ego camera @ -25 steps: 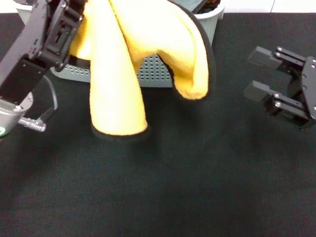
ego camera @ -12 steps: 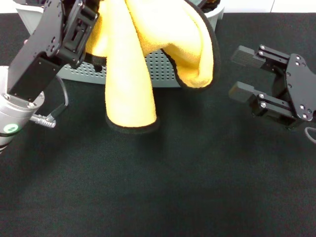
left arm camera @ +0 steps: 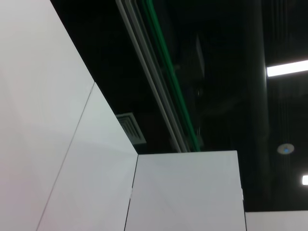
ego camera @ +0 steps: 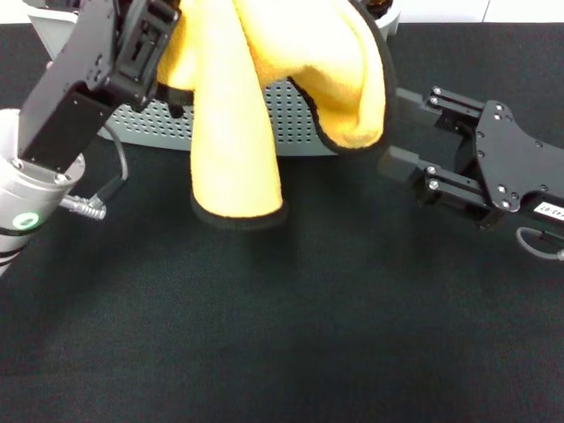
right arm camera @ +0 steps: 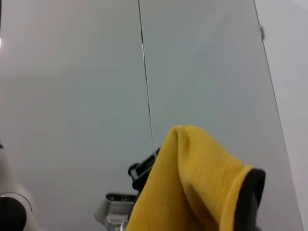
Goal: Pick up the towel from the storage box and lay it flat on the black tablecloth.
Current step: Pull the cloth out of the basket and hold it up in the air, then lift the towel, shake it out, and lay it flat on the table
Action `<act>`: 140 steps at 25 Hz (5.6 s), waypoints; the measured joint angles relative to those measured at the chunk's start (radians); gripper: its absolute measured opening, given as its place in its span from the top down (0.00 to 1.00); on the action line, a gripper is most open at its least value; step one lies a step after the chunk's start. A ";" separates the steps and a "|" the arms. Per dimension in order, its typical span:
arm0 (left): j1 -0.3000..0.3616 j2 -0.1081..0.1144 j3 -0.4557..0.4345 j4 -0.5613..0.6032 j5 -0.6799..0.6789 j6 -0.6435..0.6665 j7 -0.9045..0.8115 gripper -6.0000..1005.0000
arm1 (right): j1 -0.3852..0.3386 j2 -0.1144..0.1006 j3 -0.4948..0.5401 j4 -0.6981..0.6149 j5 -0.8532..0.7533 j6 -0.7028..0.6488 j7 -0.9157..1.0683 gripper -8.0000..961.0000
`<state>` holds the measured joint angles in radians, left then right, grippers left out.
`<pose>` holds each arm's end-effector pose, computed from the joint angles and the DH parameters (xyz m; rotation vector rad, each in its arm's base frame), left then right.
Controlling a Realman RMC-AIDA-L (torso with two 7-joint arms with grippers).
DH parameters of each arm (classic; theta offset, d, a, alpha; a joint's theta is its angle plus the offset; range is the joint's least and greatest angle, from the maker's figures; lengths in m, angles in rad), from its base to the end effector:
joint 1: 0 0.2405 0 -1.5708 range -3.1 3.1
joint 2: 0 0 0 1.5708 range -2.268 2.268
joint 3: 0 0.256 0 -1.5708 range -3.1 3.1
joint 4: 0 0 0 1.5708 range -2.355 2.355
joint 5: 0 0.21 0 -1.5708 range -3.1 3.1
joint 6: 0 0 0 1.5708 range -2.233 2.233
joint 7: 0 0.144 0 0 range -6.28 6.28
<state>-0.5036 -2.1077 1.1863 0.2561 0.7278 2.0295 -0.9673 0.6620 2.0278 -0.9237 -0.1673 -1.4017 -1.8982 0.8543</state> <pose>-0.1932 0.2811 0.0233 -2.0205 -0.1761 -1.9887 0.1916 0.3025 -0.0112 -2.5815 0.0808 1.5582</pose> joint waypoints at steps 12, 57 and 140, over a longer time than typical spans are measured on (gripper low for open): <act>-0.008 0.000 0.003 0.000 -0.013 0.002 -0.004 0.98 | 0.001 0.000 -0.017 0.004 0.002 0.012 0.000 0.42; 0.112 0.003 0.159 -0.182 -0.061 -0.067 0.326 0.98 | -0.051 -0.013 -0.020 -0.436 0.037 -0.016 0.290 0.98; 0.150 0.066 0.210 0.007 0.170 -0.075 0.139 0.21 | 0.448 -0.393 -0.483 -1.531 -0.206 -0.267 1.165 0.98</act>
<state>-0.3540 -2.0416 1.3960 0.2627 0.8975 1.9543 -0.8280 1.1100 1.6351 -1.4066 -1.6988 -1.6078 -2.1653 2.0196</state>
